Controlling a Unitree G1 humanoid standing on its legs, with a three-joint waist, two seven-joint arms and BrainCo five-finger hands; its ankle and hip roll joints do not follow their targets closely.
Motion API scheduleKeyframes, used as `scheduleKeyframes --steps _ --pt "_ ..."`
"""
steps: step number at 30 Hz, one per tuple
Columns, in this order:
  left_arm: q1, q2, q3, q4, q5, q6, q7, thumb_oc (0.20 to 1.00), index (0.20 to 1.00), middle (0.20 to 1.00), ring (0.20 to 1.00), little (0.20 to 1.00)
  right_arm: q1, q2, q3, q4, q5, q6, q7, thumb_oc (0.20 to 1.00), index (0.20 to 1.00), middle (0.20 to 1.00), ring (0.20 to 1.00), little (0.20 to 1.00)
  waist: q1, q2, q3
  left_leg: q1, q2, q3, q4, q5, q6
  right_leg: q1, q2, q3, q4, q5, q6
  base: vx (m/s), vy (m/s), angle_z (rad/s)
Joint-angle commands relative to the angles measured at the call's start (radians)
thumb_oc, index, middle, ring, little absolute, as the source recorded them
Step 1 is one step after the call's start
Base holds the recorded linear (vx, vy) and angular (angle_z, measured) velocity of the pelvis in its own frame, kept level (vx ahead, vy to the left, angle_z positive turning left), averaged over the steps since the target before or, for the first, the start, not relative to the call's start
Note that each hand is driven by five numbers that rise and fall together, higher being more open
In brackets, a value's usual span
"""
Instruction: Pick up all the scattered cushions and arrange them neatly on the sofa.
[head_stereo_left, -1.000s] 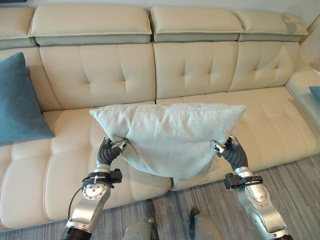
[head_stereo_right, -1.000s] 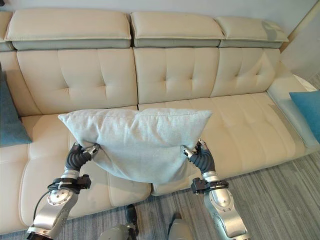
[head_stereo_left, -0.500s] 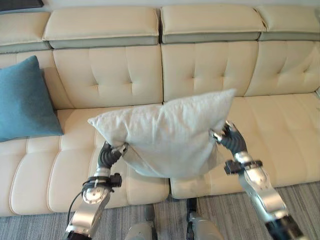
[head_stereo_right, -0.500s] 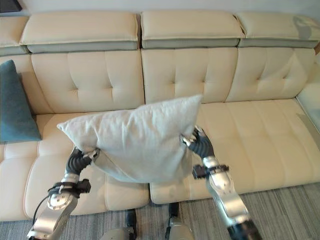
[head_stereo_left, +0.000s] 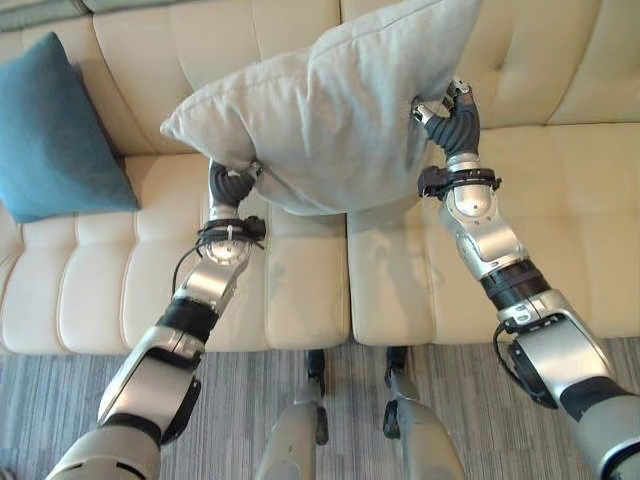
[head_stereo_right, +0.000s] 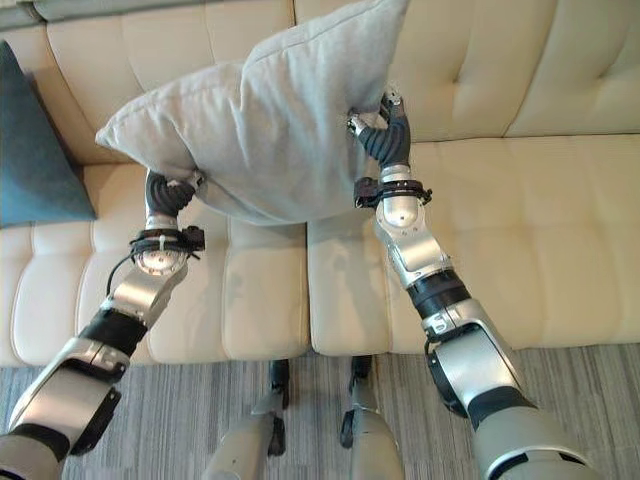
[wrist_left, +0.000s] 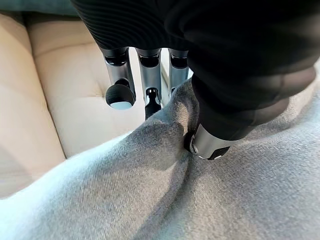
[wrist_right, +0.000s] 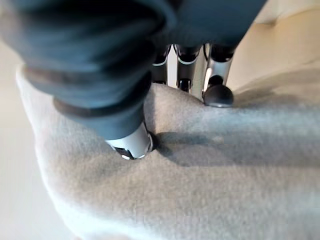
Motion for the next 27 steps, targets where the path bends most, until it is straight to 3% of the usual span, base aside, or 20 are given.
scheduleKeyframes --steps 1,2,7,11,13,15,18,20,22,24,25,27 --pt "-0.302 0.049 -0.066 0.042 0.008 -0.098 -0.003 1.0 1.0 1.0 1.0 1.0 -0.25 -0.028 0.089 0.024 -0.033 -0.06 -0.018 0.426 0.426 0.426 0.426 0.426 0.03 0.005 0.029 -0.002 0.009 -0.056 -0.014 -0.048 -0.059 -0.017 -0.069 0.041 0.17 -0.198 0.129 -0.01 -0.001 0.2" --pt "-0.327 0.058 -0.066 0.076 -0.01 -0.09 -0.011 1.0 1.0 1.0 1.0 1.0 -0.269 -0.053 0.092 0.072 -0.015 -0.044 -0.023 1.0 1.0 1.0 1.0 1.0 0.029 0.01 0.042 -0.014 0.004 -0.063 -0.024 -0.037 -0.06 -0.037 -0.065 0.043 0.177 -0.2 0.128 -0.01 -0.007 0.19" --pt "-0.334 0.142 -0.048 0.098 -0.036 -0.082 -0.036 1.0 1.0 1.0 1.0 1.0 -0.279 -0.136 0.109 0.103 -0.006 -0.005 -0.016 1.0 1.0 1.0 1.0 1.0 0.022 0.006 0.047 -0.014 -0.003 -0.07 -0.036 -0.031 -0.063 -0.033 -0.059 0.05 0.169 -0.197 0.129 0.0 -0.002 0.02" --pt "-0.244 0.246 0.009 0.045 -0.083 -0.092 -0.081 1.0 1.0 1.0 1.0 1.0 -0.233 -0.266 0.104 0.059 0.002 0.013 0.013 1.0 1.0 1.0 1.0 1.0 0.02 -0.004 0.037 0.031 -0.003 -0.063 -0.042 -0.038 -0.065 0.017 -0.059 0.049 0.15 -0.195 0.13 0.01 0.006 0.01" --pt "-0.123 0.277 0.078 -0.054 -0.087 -0.096 -0.112 1.0 1.0 1.0 1.0 1.0 -0.141 -0.335 0.078 -0.054 -0.033 0.031 0.042 1.0 1.0 1.0 1.0 1.0 0.016 -0.009 0.026 0.063 0.0 -0.058 -0.044 -0.047 -0.065 0.055 -0.06 0.048 0.136 -0.196 0.129 0.05 0.027 0.04" --pt "-0.058 0.28 0.105 -0.104 -0.088 -0.095 -0.124 1.0 1.0 1.0 1.0 1.0 -0.078 -0.349 0.054 -0.109 -0.045 0.032 0.055 1.0 1.0 1.0 1.0 1.0 0.013 -0.011 0.02 0.075 -0.001 -0.055 -0.045 -0.046 -0.064 0.073 -0.061 0.047 0.127 -0.19 0.129 0.02 0.005 0.02" --pt "0.217 0.275 0.225 -0.301 -0.075 -0.09 -0.202 1.0 1.0 1.0 1.0 1.0 0.228 -0.393 -0.068 -0.319 -0.105 0.039 0.145 1.0 1.0 1.0 1.0 1.0 -0.002 -0.02 -0.003 0.129 -0.001 -0.044 -0.045 -0.068 -0.064 0.144 -0.065 0.036 0.101 -0.192 0.13 0.06 0.015 0.03" --pt "0.462 0.239 0.303 -0.374 -0.046 -0.073 -0.293 1.0 1.0 1.0 1.0 1.0 0.53 -0.372 -0.197 -0.444 -0.141 0.032 0.244 1.0 1.0 1.0 1.0 1.0 -0.023 -0.03 -0.037 0.173 -0.001 -0.032 -0.045 -0.084 -0.061 0.203 -0.066 0.025 0.07 -0.182 0.135 0.11 0.023 0.0" --pt "0.553 0.22 0.331 -0.4 -0.034 -0.06 -0.325 1.0 1.0 1.0 1.0 1.0 0.63 -0.35 -0.237 -0.477 -0.145 0.039 0.276 1.0 1.0 1.0 1.0 1.0 -0.029 -0.035 -0.051 0.193 0.0 -0.028 -0.045 -0.091 -0.059 0.226 -0.065 0.023 0.058 -0.179 0.137 0.07 0.02 -0.02" --pt "0.778 0.164 0.4 -0.386 0.018 -0.026 -0.416 1.0 1.0 1.0 1.0 1.0 0.878 -0.286 -0.314 -0.472 -0.177 0.052 0.37 1.0 1.0 1.0 1.0 1.0 -0.049 -0.045 -0.078 0.249 0.002 -0.012 -0.045 -0.114 -0.05 0.282 -0.064 0.023 0.042 -0.18 0.143 0.08 0.034 -0.19" --pt "0.78 0.164 0.4 -0.387 0.018 -0.026 -0.417 1.0 1.0 1.0 1.0 1.0 0.881 -0.285 -0.315 -0.474 -0.178 0.053 0.371 1.0 1.0 1.0 1.0 1.0 -0.049 -0.046 -0.081 0.246 0.001 -0.013 -0.045 -0.111 -0.05 0.28 -0.065 0.023 0.041 -0.177 0.143 0.06 0.039 -0.18" --pt "0.927 0.076 0.449 -0.305 0.027 0.007 -0.467 1.0 1.0 1.0 1.0 1.0 1.048 -0.222 -0.357 -0.372 -0.231 0.071 0.413 1.0 1.0 1.0 1.0 1.0 -0.065 -0.055 -0.118 0.293 0.004 0.002 -0.045 -0.125 -0.045 0.324 -0.068 0.022 0.03 -0.174 0.147 0.04 0.04 -0.18"
